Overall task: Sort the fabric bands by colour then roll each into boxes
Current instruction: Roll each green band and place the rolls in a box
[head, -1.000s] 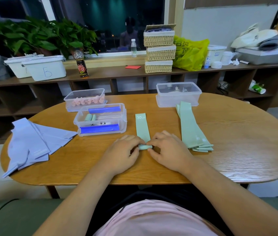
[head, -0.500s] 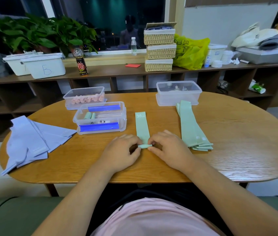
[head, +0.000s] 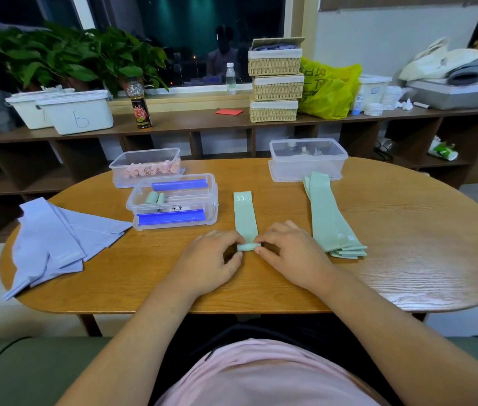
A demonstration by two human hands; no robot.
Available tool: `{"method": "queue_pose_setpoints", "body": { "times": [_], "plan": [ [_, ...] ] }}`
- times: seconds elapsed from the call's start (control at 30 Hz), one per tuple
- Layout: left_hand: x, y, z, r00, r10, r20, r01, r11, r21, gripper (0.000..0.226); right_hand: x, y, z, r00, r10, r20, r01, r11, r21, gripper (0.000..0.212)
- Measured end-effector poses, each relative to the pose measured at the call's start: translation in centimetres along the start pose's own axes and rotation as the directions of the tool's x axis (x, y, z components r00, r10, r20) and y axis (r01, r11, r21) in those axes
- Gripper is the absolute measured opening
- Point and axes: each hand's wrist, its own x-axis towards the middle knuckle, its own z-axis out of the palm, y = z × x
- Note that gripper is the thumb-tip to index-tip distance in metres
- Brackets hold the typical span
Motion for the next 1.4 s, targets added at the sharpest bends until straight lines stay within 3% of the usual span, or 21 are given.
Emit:
{"method": "queue_pose_setpoints", "body": {
  "times": [0.23,0.43,0.67,1.0,1.2,1.4],
  "plan": [
    [0.2,-0.4,0.3,1.000,0.006,-0.014,-0.006,1.000,0.030,0.038,0.0,-0.2,0.1,1.000,0.021,0.016,-0.020,0.997,-0.070,0.046],
    [0.3,-0.3,0.4,1.000,-0.010,-0.005,0.010,0.998,0.054,0.044,-0.5,-0.5,-0.2,0.999,-0.054,0.001,0.054,0.996,-0.072,0.027],
    [0.4,-0.4,0.7,0.998,-0.060,-0.024,0.061,0.997,0.037,0.056,0.4,-0.4,-0.1,0.999,-0.018,0.027,0.020,0.997,-0.080,0.036],
    [0.5,-0.6,0.6,0.992,-0.123,-0.038,0.121,0.992,-0.044,0.049,2.8,-0.4,0.1,1.000,-0.014,0.024,0.015,0.999,-0.042,0.024],
    [0.5,-0.9,0.6,0.985,-0.162,-0.067,0.155,0.983,-0.099,0.046,0.5,-0.5,-0.2,0.995,-0.103,0.005,0.103,0.994,0.037,0.019],
    [0.6,-0.9,0.5,0.998,-0.035,0.050,0.035,0.999,0.012,0.064,-1.4,-0.8,-0.6,0.985,-0.169,0.022,0.167,0.984,0.069,0.021]
  ]
}}
